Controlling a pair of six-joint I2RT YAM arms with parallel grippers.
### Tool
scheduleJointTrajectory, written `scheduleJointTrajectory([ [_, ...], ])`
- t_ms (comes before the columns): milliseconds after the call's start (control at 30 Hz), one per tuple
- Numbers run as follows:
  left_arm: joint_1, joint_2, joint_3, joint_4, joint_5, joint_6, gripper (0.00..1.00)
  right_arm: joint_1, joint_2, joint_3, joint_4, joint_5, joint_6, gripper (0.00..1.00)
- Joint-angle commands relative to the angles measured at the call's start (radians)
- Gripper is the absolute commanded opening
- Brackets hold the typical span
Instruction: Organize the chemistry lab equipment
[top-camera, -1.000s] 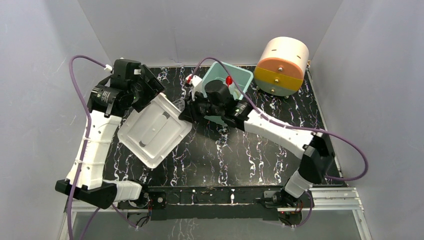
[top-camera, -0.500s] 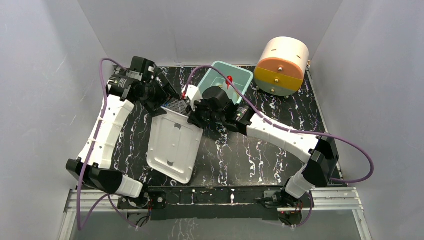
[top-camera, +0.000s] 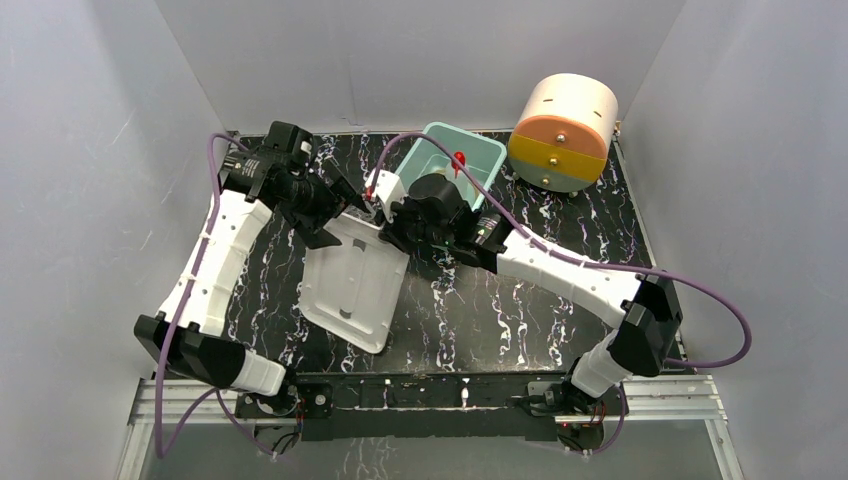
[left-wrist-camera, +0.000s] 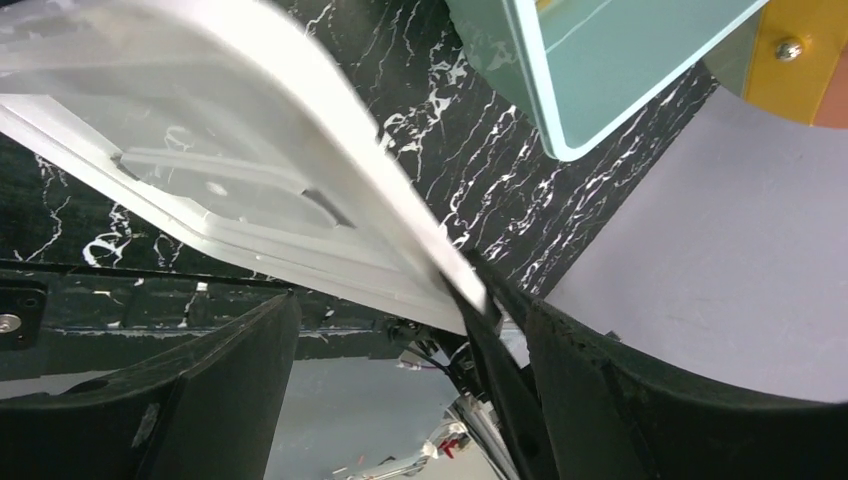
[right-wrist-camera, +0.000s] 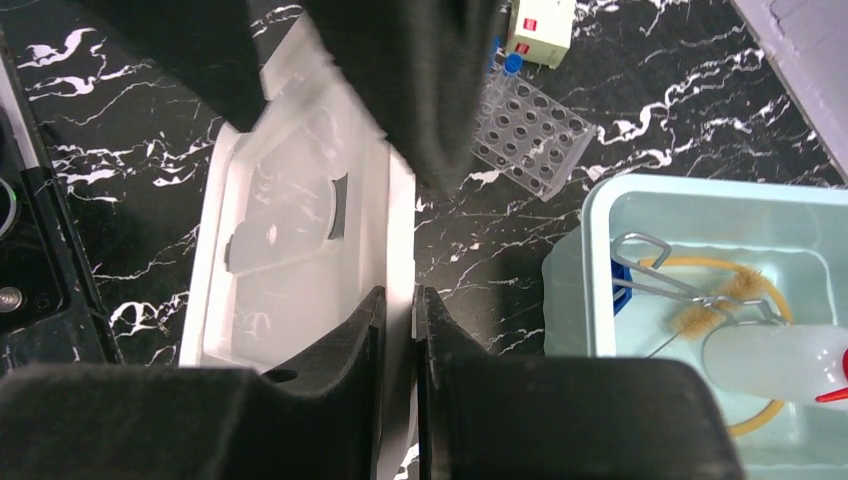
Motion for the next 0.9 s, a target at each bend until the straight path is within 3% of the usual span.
scheduleJointTrajectory([
  [0, 0.008, 0.036, 0.098, -0.032, 0.019, -0.022, 0.82, 0.009, -0.066, 0.004, 0.095, -0.047, -0.054, 0.06],
  [233, 0.009, 0.102, 0.174, -0.097, 0.012, -0.014, 0.83, 0.017, -0.083, 0.055, 0.086, -0.042, -0.087, 0.06],
  [567, 0.009, 0.102, 0.085, -0.086, 0.036, -0.009, 0.79, 0.028, -0.077, 0.074, 0.104, 0.013, -0.17, 0.07],
  [733, 0.009, 0.124, 0.063, -0.096, 0.022, 0.031, 0.72, 0.042, -0.069, 0.088, 0.1, -0.001, -0.218, 0.09],
  [867, 0.009, 0.132, 0.059, -0.087, 0.022, 0.05, 0.6, 0.058, -0.062, 0.086, 0.083, 0.004, -0.257, 0.11],
])
